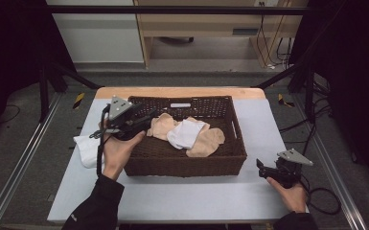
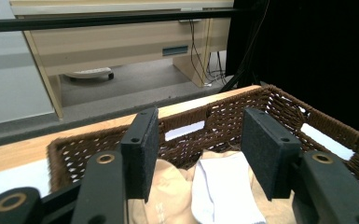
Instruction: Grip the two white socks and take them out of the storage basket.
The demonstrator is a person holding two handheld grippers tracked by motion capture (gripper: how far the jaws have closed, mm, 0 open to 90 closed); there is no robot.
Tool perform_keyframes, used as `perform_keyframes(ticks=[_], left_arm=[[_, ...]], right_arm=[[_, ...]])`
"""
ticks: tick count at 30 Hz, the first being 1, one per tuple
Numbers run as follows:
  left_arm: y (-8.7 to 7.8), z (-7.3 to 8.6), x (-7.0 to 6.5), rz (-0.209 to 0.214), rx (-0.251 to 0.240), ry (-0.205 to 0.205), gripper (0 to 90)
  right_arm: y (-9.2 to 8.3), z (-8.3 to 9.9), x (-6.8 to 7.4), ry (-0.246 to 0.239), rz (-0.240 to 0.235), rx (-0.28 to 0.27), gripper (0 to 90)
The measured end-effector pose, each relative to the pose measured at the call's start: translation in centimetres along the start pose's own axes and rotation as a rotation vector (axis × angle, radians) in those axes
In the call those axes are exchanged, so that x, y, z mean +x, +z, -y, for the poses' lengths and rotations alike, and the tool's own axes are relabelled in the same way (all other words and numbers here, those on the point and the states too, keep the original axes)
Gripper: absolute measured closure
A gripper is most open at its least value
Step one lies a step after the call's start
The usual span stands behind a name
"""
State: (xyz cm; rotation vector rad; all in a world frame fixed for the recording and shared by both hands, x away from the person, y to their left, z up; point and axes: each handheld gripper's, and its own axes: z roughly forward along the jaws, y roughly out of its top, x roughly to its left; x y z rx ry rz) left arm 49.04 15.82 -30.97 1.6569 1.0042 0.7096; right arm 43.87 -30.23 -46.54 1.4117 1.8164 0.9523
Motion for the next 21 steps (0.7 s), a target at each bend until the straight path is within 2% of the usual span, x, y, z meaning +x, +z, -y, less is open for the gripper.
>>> perform_keyframes(ticks=[6,8,13,17,21], left_arm=[[2.8,-0.4,-1.0,0.004,0.02,0.007,44.6],[3.8,-0.2,-1.2,0.0,0.033,0.022,43.9],[6.4,0.4,-1.3,0.001,0.07,0.024,42.9],[8.7,1.3,-1.4,0.008,0.118,0.043,42.9],[10.3,2.3,-1.4,0.023,0.148,0.028,42.5]], right_arm=[[0.0,0.0,0.0,-0.001,-0.001,0.001,7.0],[0.0,0.0,0.0,0.0,-0.002,0.001,7.0],[0.0,0.0,0.0,-0.001,-0.005,0.001,7.0],[0.0,0.0,0.0,0.002,-0.007,-0.001,7.0],[0.0,0.0,0.0,0.005,-0.008,-0.002,7.0]])
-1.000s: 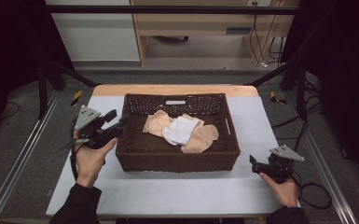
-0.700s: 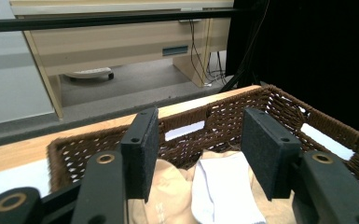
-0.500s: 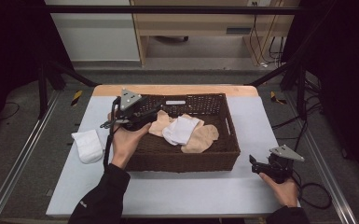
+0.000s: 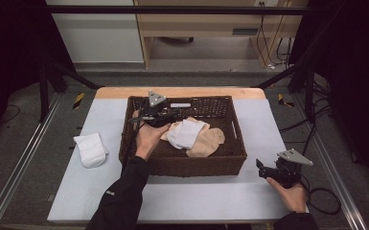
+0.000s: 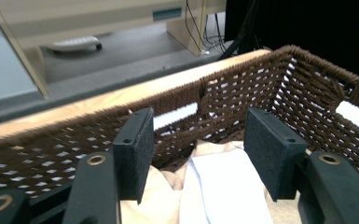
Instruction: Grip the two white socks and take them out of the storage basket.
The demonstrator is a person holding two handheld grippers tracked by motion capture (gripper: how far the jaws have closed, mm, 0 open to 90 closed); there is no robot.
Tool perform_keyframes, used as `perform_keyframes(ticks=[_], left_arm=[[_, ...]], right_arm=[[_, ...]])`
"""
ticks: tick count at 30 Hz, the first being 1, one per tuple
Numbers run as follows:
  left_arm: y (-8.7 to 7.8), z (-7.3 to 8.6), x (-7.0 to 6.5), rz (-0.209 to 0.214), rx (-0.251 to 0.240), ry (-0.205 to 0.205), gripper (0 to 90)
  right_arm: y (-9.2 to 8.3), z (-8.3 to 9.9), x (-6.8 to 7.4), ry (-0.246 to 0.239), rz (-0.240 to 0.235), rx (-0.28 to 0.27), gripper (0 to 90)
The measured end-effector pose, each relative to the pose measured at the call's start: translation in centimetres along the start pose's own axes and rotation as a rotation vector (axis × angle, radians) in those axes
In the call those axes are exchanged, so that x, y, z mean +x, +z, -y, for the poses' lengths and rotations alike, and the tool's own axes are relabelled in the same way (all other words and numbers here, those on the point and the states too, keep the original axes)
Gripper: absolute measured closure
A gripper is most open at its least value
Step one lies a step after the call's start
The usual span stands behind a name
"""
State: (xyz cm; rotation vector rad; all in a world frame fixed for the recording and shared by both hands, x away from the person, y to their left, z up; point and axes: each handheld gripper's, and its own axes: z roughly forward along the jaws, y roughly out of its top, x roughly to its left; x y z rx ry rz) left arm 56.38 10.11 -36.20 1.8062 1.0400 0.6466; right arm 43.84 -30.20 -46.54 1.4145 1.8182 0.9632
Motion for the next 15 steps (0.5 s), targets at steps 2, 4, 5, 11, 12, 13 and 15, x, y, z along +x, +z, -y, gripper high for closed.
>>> perform_keyframes(ticks=[2,4,5,11,12,13,15], left_arm=[[0.9,0.4,-0.1,-0.003,0.02,0.014,41.8],[1.7,0.7,-0.1,-0.005,0.038,0.017,41.6],[2.2,1.0,-0.2,-0.008,0.054,0.02,41.5],[4.3,2.4,-0.7,0.001,0.133,0.045,41.5],[4.6,2.7,-0.8,0.0,0.145,0.048,41.7],[5.0,3.0,-0.9,0.001,0.165,0.058,41.8],[5.4,3.4,-0.9,0.003,0.193,0.07,42.1]], right_arm=[[0.0,0.0,0.0,0.001,-0.001,0.0,7.0],[0.0,0.0,0.0,-0.002,-0.002,0.001,7.0],[0.0,0.0,0.0,-0.001,-0.002,0.001,7.0],[0.0,0.0,0.0,0.001,-0.004,0.001,7.0],[0.1,0.0,0.0,0.001,-0.004,0.001,7.1],[0.1,0.0,0.0,0.001,-0.004,0.002,7.1],[0.1,0.0,0.0,-0.001,-0.005,0.002,7.0]])
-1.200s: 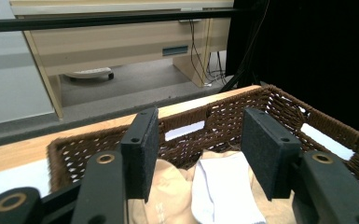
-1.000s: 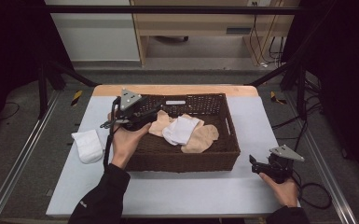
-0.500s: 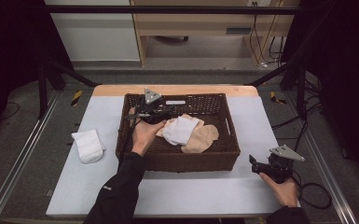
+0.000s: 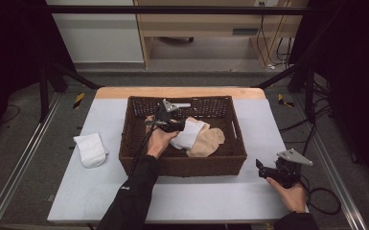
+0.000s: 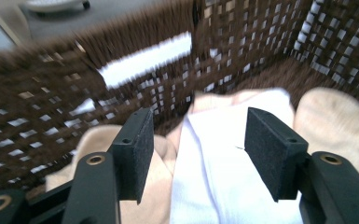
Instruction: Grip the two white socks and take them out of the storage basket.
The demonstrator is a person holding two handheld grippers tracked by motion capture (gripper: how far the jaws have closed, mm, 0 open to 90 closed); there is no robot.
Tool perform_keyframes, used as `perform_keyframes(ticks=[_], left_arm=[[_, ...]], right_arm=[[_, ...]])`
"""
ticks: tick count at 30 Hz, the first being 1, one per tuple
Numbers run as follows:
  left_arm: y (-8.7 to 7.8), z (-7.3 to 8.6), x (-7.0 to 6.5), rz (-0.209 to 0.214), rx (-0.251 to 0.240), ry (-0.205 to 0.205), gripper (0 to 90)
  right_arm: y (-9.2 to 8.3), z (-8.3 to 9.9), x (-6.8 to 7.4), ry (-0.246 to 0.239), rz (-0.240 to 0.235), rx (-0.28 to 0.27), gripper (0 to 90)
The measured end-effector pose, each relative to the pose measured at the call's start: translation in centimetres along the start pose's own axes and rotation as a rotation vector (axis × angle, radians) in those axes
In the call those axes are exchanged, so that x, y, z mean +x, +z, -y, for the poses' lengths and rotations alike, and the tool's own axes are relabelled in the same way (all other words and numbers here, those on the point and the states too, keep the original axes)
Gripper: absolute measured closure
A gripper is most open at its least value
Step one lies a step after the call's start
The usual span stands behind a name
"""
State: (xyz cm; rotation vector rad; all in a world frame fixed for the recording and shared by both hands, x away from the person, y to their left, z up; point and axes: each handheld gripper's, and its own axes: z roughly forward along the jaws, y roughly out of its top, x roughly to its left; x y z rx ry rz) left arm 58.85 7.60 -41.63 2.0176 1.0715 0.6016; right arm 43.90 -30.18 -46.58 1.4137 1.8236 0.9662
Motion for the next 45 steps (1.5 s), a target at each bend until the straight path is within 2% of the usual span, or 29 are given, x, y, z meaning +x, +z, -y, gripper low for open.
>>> perform_keyframes(ticks=[3,6,10,12,15,18,21,25,28,31,34,38,41,45], left_arm=[[0.0,0.0,0.4,-0.016,-0.018,-0.011,43.1],[0.4,0.4,0.6,-0.001,0.028,-0.013,42.5],[0.9,0.7,0.6,0.014,0.055,-0.01,41.5],[1.2,0.9,0.7,0.013,0.082,0.007,41.1],[1.5,1.1,0.7,0.011,0.103,0.006,40.8],[1.8,1.4,0.6,0.021,0.12,0.01,39.7],[2.1,1.6,0.4,0.052,0.148,0.011,38.6],[2.6,2.0,0.1,0.082,0.199,0.037,38.9],[2.7,2.0,-0.2,0.094,0.228,0.066,43.3],[2.6,1.9,-0.4,0.117,0.242,0.068,57.4],[2.5,1.9,-0.6,0.127,0.264,0.058,70.2],[2.3,1.8,-0.5,0.118,0.286,0.037,84.9],[2.0,1.6,-0.4,0.114,0.281,0.033,88.4],[1.3,1.3,-0.2,0.115,0.233,0.015,89.7]], right_arm=[[0.0,0.0,0.0,0.002,0.0,0.002,7.1],[0.0,0.0,0.0,0.0,0.0,0.002,7.1],[0.1,0.0,0.0,-0.001,0.001,0.003,7.1],[0.1,0.0,0.0,-0.001,0.0,0.003,7.1],[0.1,0.0,0.1,-0.001,0.0,0.004,7.1],[0.1,0.0,0.1,-0.002,-0.001,0.005,7.1],[0.1,0.0,0.0,0.0,-0.001,0.003,7.2],[0.1,0.0,0.1,-0.001,-0.001,0.005,7.2],[0.1,0.0,0.1,-0.001,-0.001,0.006,7.2],[0.1,0.0,0.0,0.0,-0.001,0.005,7.2],[0.1,0.0,0.1,-0.001,0.0,0.006,7.3],[0.1,0.0,0.0,-0.002,0.0,0.004,7.4],[0.1,0.0,0.0,-0.002,0.0,0.005,7.4],[0.0,0.0,0.0,0.001,0.001,0.003,7.5]])
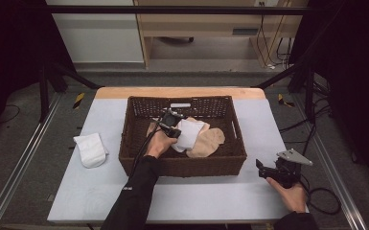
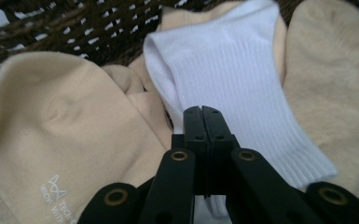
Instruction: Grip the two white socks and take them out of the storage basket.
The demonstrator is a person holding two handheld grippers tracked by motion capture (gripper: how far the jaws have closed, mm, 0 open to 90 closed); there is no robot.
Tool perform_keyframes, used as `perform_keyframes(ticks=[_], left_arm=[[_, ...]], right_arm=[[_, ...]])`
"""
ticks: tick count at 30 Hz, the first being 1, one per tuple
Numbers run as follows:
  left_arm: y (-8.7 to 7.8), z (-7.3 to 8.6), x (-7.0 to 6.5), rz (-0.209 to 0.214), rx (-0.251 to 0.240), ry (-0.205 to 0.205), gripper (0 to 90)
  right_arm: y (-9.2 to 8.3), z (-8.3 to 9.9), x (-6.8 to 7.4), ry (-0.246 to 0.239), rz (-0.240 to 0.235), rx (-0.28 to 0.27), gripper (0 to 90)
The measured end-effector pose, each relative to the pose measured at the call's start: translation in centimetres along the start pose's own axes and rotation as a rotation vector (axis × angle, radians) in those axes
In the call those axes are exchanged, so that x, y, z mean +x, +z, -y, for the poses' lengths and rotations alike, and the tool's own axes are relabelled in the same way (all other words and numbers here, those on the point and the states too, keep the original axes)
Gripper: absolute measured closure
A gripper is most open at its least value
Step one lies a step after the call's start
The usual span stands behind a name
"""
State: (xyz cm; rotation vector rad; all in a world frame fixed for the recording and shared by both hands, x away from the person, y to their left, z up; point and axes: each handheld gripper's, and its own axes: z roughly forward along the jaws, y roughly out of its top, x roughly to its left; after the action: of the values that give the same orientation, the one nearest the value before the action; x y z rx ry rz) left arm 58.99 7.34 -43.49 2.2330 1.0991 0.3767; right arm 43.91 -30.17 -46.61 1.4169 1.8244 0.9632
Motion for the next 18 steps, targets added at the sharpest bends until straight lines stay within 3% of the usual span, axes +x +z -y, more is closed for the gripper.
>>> perform_keyframes(ticks=[5,10,12,13,16,18], left_arm=[[-0.8,-0.3,-0.2,-0.004,-0.06,0.004,90.0],[-0.3,-0.2,-0.1,-0.011,-0.02,0.01,87.8],[0.3,0.1,0.0,-0.032,-0.009,-0.001,65.0],[0.6,0.1,0.1,-0.036,-0.025,-0.007,50.8],[0.9,0.2,0.4,-0.059,-0.055,0.016,39.6],[1.3,0.4,0.4,-0.053,-0.014,0.022,36.9]], right_arm=[[0.0,0.0,0.0,0.0,0.001,0.0,7.6],[0.0,0.0,0.0,-0.001,0.001,-0.001,7.6],[0.0,0.0,0.0,0.001,-0.002,0.0,7.6],[0.0,0.0,0.0,-0.003,-0.001,0.0,7.6],[0.1,0.0,0.0,-0.003,-0.002,0.002,7.6],[0.1,0.0,0.1,-0.002,-0.003,0.005,7.6]])
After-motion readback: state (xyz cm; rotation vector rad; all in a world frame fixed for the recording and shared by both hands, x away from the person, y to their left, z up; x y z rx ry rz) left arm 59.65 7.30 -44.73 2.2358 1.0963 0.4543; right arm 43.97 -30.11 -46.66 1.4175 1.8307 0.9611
